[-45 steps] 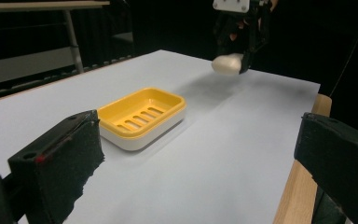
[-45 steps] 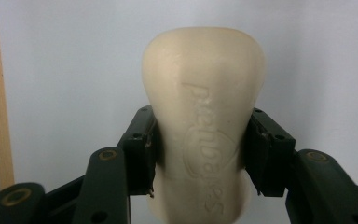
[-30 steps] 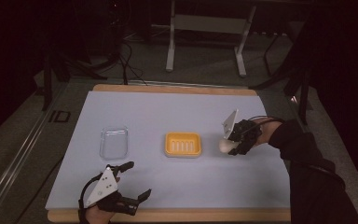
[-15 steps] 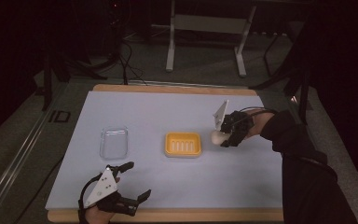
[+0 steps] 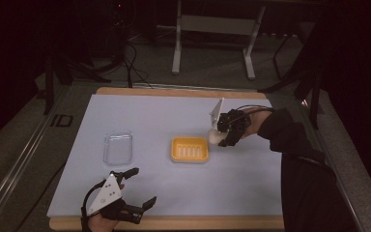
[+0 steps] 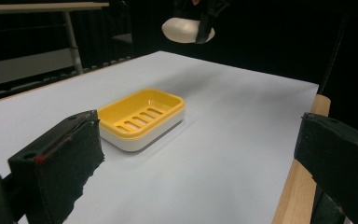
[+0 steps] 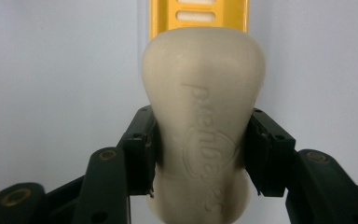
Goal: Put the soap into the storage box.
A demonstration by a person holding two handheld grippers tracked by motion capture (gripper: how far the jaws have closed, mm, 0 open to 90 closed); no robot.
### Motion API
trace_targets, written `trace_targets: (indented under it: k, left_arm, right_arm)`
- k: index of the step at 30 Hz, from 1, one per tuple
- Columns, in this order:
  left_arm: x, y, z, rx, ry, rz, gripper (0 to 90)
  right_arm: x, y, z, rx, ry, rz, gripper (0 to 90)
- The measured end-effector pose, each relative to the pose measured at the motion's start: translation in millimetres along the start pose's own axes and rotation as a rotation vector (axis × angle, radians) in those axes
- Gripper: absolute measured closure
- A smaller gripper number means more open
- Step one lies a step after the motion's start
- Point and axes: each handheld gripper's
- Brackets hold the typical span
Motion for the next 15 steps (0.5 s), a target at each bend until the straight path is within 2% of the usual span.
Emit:
trace_targets:
  k: [15]
  left_arm:
    - [-0.6,-0.1,0.1,0.001,0.005,-0.001,1.2]
  right_arm:
    - [-7.9,-32.8,-7.5,-0.026,0.001,0.037,50.0]
Point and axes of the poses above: each handheld gripper's, and its own axes: z roughly backward along the jaws, y roughly out of its underside, x roughly to its left, and after that the axes turned 4 degrees about y, right-handed
